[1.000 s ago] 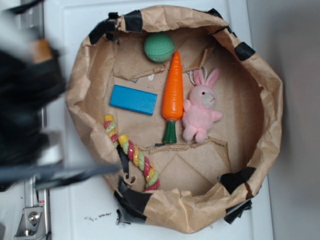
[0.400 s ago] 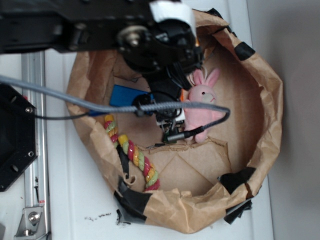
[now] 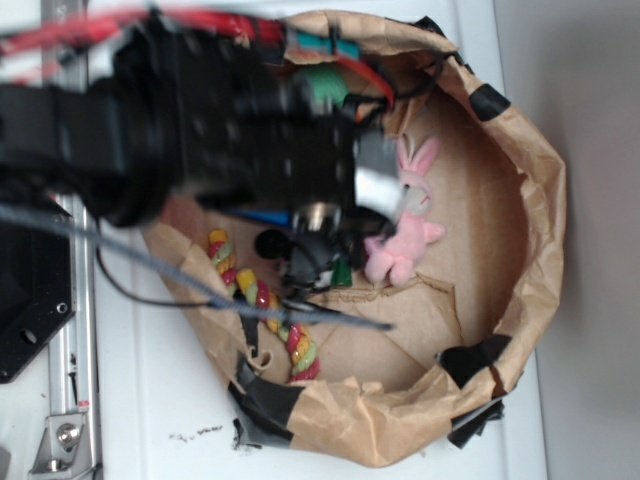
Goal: Grab the carrot.
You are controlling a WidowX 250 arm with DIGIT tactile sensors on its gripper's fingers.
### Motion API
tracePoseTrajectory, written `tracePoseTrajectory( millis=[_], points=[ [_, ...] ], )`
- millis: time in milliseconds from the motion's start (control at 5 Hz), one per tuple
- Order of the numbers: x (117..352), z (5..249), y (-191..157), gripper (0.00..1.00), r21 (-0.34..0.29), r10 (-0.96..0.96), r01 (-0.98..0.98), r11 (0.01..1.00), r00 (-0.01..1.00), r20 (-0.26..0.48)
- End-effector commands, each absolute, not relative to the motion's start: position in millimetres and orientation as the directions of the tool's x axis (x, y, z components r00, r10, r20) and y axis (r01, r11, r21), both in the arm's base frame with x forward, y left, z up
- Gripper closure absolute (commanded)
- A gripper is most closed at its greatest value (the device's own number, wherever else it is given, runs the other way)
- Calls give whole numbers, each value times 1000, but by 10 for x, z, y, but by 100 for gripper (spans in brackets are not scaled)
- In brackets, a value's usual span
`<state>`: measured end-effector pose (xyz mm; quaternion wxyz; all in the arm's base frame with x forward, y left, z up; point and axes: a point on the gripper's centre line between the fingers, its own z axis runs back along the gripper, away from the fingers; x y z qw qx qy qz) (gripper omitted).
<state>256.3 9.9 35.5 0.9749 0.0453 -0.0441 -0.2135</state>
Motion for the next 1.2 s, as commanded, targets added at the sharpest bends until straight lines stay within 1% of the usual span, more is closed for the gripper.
tracePoseTrajectory(
  millis=[0,200,400,600,800,1000],
  points=[
    [2534,435,190,0,104,-633,625,774,769,92],
    [2631,426,286,0,118,-604,594,796,793,79],
    [2668,820,290,0,131,-585,570,811,795,161],
    [2741,1074,271,0,133,-576,561,817,788,217],
    [2795,952,266,0,147,-584,566,811,790,186],
    [2799,747,251,0,143,-604,588,797,784,142]
  ],
)
